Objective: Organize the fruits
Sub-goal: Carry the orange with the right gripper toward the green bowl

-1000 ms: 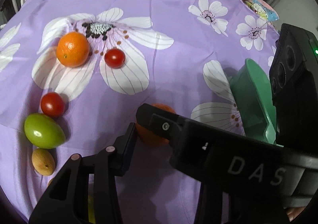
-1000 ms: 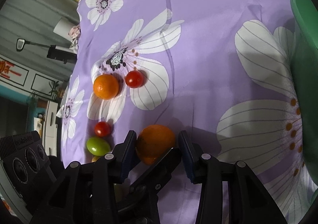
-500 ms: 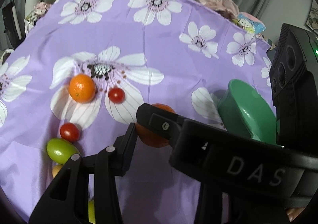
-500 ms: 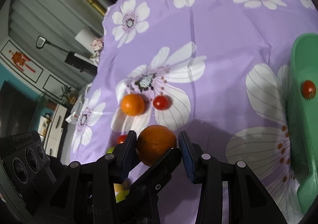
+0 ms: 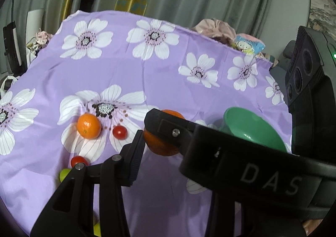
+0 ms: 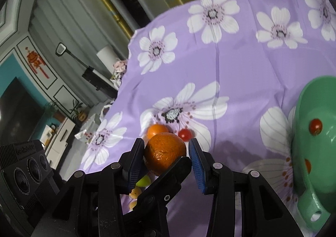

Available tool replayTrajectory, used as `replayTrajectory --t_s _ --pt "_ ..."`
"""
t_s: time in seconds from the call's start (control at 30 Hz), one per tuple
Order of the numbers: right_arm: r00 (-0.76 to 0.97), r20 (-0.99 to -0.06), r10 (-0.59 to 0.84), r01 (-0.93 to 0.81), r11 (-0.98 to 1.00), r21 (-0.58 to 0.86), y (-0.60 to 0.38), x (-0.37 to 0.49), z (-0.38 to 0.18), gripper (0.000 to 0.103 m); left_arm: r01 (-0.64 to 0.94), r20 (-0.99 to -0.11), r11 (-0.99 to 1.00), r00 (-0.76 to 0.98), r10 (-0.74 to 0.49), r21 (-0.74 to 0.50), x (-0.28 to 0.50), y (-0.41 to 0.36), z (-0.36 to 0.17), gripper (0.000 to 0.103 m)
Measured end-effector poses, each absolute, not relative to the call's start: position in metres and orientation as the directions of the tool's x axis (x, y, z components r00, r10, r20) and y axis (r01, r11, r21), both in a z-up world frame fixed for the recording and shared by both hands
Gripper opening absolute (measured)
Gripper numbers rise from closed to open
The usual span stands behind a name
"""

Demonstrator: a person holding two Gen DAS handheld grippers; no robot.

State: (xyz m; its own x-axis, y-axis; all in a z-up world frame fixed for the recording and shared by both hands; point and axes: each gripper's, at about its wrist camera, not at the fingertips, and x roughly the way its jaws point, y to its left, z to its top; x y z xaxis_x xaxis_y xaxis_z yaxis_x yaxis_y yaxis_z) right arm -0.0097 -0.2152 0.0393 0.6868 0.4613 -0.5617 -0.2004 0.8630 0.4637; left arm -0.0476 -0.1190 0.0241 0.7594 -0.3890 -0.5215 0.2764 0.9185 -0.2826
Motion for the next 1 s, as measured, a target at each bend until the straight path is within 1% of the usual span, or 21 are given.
replayTrajectory --t_s 0.13,0.27,0.73,1.0 --pt "0.712 -0.541 0.447 -0.214 0.872 0.440 -0.212 -0.014 0.045 0.045 0.276 -0.509 0.919 0.769 -0.387 -0.282 -0.049 -0.118 0.026 0.042" --pt "0.744 -0.532 0.404 -0.216 0.899 0.380 -0.206 -0.019 0.049 0.045 0.269 -0.507 0.918 0.770 -0.388 -0.293 -0.049 -0.117 0.026 0.042" --pt "0.777 -0.485 0.400 -0.236 0.901 0.365 -0.205 -0.027 0.056 0.045 0.289 -0.443 0.913 0.805 -0.394 -0.287 -0.059 -0.114 0.033 0.042" --pt "0.788 -0.469 0.399 -0.245 0.902 0.355 -0.204 -0.031 0.059 0.045 0.294 -0.424 0.916 0.818 -0.389 -0.273 -0.063 -0.116 0.038 0.042"
